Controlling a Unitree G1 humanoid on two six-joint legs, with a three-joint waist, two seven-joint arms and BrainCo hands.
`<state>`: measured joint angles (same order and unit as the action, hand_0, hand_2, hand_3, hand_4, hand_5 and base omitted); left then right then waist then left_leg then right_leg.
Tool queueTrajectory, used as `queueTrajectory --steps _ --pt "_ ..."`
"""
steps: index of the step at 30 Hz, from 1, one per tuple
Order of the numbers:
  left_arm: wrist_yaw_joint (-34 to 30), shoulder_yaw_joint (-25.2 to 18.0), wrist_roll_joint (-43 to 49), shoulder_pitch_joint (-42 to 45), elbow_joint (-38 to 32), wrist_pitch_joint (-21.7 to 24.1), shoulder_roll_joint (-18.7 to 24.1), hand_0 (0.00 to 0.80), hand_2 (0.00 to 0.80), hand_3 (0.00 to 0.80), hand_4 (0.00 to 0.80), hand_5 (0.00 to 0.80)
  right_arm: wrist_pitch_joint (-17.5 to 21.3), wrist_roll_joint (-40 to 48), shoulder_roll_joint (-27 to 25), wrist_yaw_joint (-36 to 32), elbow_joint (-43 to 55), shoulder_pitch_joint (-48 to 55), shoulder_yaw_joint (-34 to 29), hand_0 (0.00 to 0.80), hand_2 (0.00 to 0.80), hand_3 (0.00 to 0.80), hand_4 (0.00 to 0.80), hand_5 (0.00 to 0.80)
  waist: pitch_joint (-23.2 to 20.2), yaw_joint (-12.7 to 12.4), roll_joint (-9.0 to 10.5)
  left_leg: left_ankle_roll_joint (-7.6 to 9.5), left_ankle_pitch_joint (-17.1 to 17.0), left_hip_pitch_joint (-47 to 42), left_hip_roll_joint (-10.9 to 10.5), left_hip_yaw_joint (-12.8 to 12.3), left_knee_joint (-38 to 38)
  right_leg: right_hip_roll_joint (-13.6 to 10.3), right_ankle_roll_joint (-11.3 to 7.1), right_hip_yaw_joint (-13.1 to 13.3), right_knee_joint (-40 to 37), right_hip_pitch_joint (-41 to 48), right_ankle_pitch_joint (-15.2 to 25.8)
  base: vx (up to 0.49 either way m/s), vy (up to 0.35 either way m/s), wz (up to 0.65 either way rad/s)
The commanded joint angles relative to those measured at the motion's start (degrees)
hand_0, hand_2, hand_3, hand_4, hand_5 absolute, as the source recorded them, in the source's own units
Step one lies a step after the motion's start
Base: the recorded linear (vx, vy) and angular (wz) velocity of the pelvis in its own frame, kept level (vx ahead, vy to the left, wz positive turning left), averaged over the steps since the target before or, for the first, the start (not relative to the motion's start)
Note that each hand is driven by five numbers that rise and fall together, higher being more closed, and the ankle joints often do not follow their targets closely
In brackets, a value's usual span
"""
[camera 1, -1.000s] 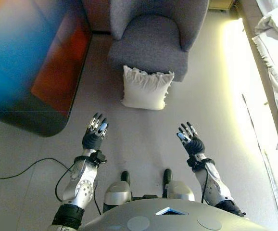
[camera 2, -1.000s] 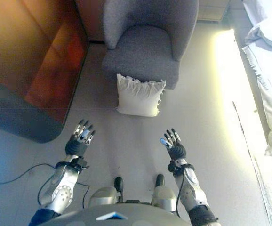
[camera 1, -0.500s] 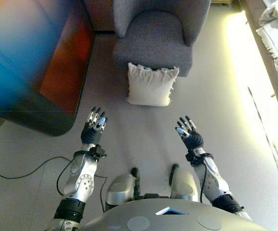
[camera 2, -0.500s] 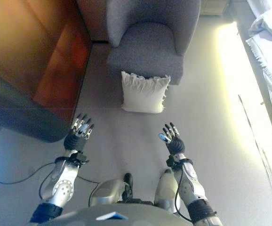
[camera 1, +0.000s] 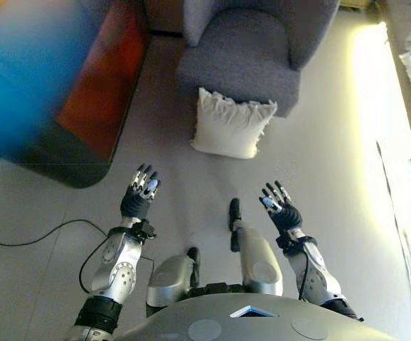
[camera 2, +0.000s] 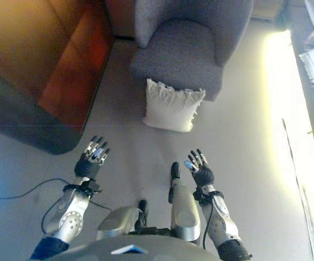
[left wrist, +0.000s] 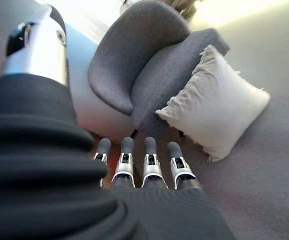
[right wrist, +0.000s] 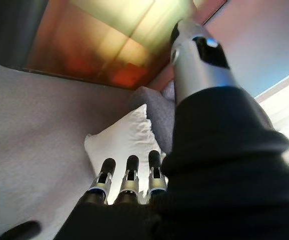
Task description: Pick up the cushion and take it to the sofa
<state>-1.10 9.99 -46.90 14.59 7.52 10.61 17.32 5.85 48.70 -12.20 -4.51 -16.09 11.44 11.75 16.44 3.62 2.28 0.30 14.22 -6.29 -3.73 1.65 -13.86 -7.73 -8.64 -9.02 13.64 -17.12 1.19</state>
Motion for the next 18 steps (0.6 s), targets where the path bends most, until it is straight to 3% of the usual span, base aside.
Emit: queueTrajectory --steps 1,4,5,7,9,11,13,14,15,17,18 --pt "2.1 -1.5 -0.9 1.6 -7.1 1.0 0.3 0.000 0.000 0.000 0.000 0.000 -1.4 -0.4 -1.3 -1.4 6.8 1.4 1.4 0.000 0.000 0.000 0.000 0.000 -5.1 1.7 -0.15 1.22 -0.1 -8.3 -0.6 -5.5 -5.7 0.5 0.14 -3.2 -5.1 0.9 6.7 0.529 -0.187 -0.24" --pt "1.8 -2.2 -0.2 2.4 -7.9 1.7 0.1 0.000 0.000 0.000 0.000 0.000 -2.4 -0.7 -2.3 -2.7 9.1 2.9 1.6 0.000 0.000 0.000 0.000 0.000 -8.2 2.4 -1.07 -2.93 -10.0 -8.7 1.5 -5.8 -9.7 1.7 3.00 -4.6 -4.3 3.1 4.3 0.446 -0.219 -0.24" --pt "1.6 -2.5 -0.1 2.5 -8.7 2.2 -0.2 0.000 0.000 0.000 0.000 0.000 -2.4 -1.1 -2.7 -3.7 8.4 2.8 1.5 0.000 0.000 0.000 0.000 0.000 -9.2 1.7 -1.15 -4.50 -14.3 -6.1 2.4 -7.5 -17.4 2.0 4.89 -6.4 -4.8 5.9 2.0 0.464 -0.312 -0.26" --pt "1.6 -2.7 -0.5 2.4 -9.4 2.1 -0.4 0.000 0.000 0.000 0.000 0.000 -1.6 -1.8 -3.2 -4.3 7.0 2.2 1.4 0.000 0.000 0.000 0.000 0.000 -9.5 0.6 -0.46 -5.23 -16.1 0.0 3.5 -9.9 -27.8 1.5 6.81 -7.8 -5.5 9.2 -0.1 0.331 -0.261 -0.40" --pt "1.9 -2.7 -1.1 1.4 -9.1 1.2 -0.8 0.000 0.000 0.000 0.000 0.000 0.3 -1.2 -3.6 -4.8 5.2 0.4 1.8 0.000 0.000 0.000 0.000 0.000 -8.4 -0.8 0.33 -4.62 -14.0 8.6 7.0 -14.0 -35.2 0.4 8.29 -8.5 -5.4 12.9 -2.9 0.245 -0.178 -0.19" --pt "2.1 -2.9 -0.5 1.1 -8.4 0.9 -0.8 0.000 0.000 0.000 0.000 0.000 0.8 -0.6 -3.9 -4.6 5.1 -0.9 1.9 0.000 0.000 0.000 0.000 0.000 -7.2 -1.4 -0.60 -5.08 -12.7 10.2 10.9 -15.9 -30.4 1.3 8.26 -7.1 -4.2 14.9 -5.6 0.258 -0.026 -0.18" --pt "1.4 -2.9 -1.2 0.7 -7.3 1.7 -0.9 0.000 0.000 0.000 0.000 0.000 0.7 0.0 -4.5 -3.3 6.0 -1.7 1.4 0.000 0.000 0.000 0.000 0.000 -6.1 -1.2 -0.48 -3.75 -14.2 11.3 12.8 -18.3 -20.1 0.8 8.41 -4.7 -4.1 15.3 -5.7 0.150 0.112 -0.19" --pt "0.9 -2.8 -1.5 0.5 -7.1 2.1 -0.8 0.000 0.000 0.000 0.000 0.000 0.7 0.3 -4.8 -2.9 6.6 -1.6 1.1 0.000 0.000 0.000 0.000 0.000 -5.8 -1.0 -0.73 -3.77 -15.0 11.7 12.8 -17.6 -16.1 1.4 8.31 -2.6 -4.2 15.3 -5.8 0.123 0.177 -0.23" --pt "0.3 -2.5 -2.1 -0.2 -6.7 2.6 -0.6 0.000 0.000 0.000 0.000 0.000 1.0 0.7 -5.3 -2.5 7.4 -0.9 0.8 0.000 0.000 0.000 0.000 0.000 -5.3 -0.6 -1.21 -3.66 -16.1 12.9 11.5 -14.9 -11.1 2.6 8.02 1.4 -4.4 15.2 -5.8 0.202 0.193 -0.23" --pt "0.6 -2.4 -2.0 -1.1 -6.5 2.7 -0.5 0.000 0.000 0.000 0.000 0.000 0.8 0.8 -5.2 -1.4 7.4 -0.1 0.6 0.000 0.000 0.000 0.000 0.000 -4.7 -1.1 -2.28 -4.66 -18.1 14.0 10.0 -9.7 -0.5 3.7 6.75 4.9 -3.8 16.5 -7.2 0.268 0.164 -0.13" --pt "0.6 -2.5 -2.2 -1.3 -6.5 2.7 -0.7 0.000 0.000 0.000 0.000 0.000 0.5 0.5 -5.0 -0.8 7.5 0.1 0.8 0.000 0.000 0.000 0.000 0.000 -4.7 -1.5 -2.77 -5.28 -19.3 14.6 10.3 -8.1 2.9 4.1 6.34 5.8 -3.6 17.0 -7.6 0.291 0.101 -0.09"
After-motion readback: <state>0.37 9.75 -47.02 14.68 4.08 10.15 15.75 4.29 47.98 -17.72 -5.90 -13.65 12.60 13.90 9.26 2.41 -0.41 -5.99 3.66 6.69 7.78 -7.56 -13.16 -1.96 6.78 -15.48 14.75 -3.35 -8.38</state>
